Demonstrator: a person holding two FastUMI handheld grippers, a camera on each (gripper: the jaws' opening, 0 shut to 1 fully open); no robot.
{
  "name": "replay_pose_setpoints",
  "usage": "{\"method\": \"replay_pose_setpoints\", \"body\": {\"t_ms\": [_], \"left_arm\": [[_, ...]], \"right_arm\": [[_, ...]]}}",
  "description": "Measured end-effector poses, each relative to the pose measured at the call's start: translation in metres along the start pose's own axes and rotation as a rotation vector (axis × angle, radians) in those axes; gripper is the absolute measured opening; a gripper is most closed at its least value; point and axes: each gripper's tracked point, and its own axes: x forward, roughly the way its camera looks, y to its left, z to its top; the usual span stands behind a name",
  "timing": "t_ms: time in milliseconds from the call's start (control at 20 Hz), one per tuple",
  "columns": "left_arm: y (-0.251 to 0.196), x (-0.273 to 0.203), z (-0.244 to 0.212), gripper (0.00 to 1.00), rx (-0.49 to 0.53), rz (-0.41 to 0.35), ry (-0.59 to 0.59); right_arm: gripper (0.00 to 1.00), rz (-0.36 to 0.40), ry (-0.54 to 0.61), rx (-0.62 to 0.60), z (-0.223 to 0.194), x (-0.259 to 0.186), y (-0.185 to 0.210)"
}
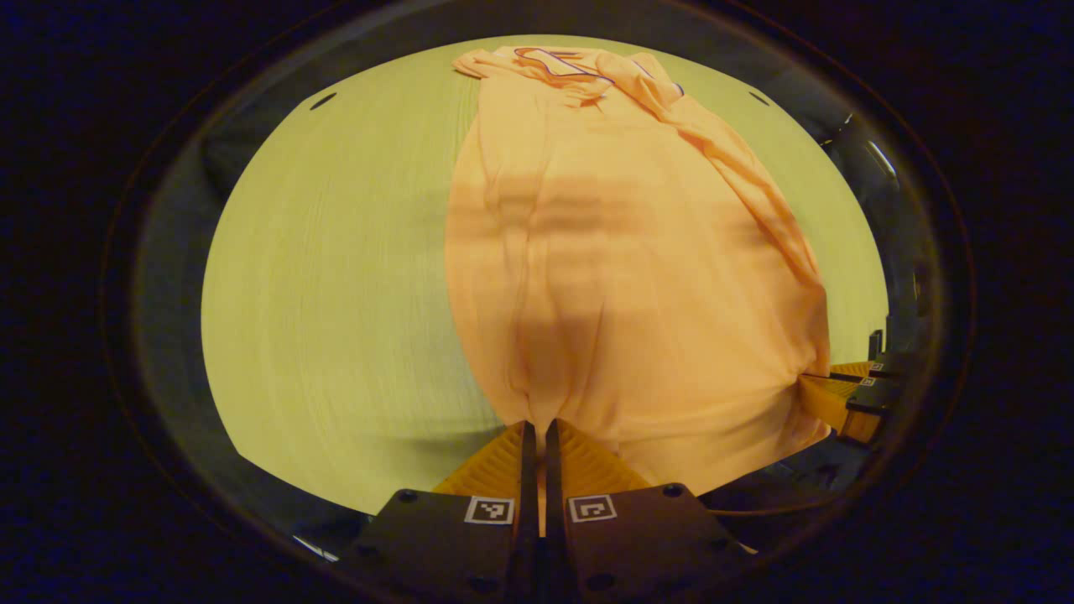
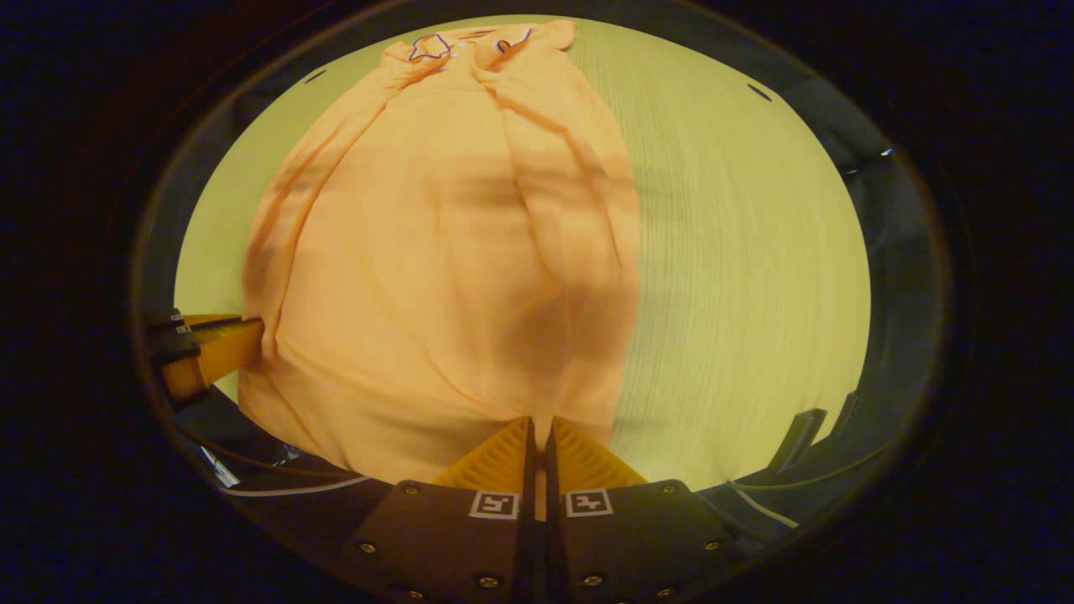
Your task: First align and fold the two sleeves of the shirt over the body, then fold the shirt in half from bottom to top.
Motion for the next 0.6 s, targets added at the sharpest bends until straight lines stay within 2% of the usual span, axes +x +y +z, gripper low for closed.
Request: {"method": "replay_pose_setpoints", "body": {"t_ms": [50, 300, 500, 600], "left_arm": [[0.001, -0.001, 0.002, 0.06, -0.003, -0.005, -0.009], [0.004, -0.001, 0.004, 0.06, -0.057, -0.017, 0.024], [0.007, -0.010, 0.023, 0.06, -0.081, -0.026, 0.010], [0.009, -0.016, 0.042, 0.10, -0.089, -0.025, -0.014]], "right_arm": [[0.06, 0.000, -0.002, -0.002, 0.001, -0.004, 0.000], [0.06, 0.042, -0.011, 0.047, 0.008, -0.008, 0.003], [0.06, 0.073, -0.053, 0.093, 0.035, -0.022, -0.001], [0.06, 0.080, -0.084, 0.106, 0.057, -0.031, -0.004]]}}
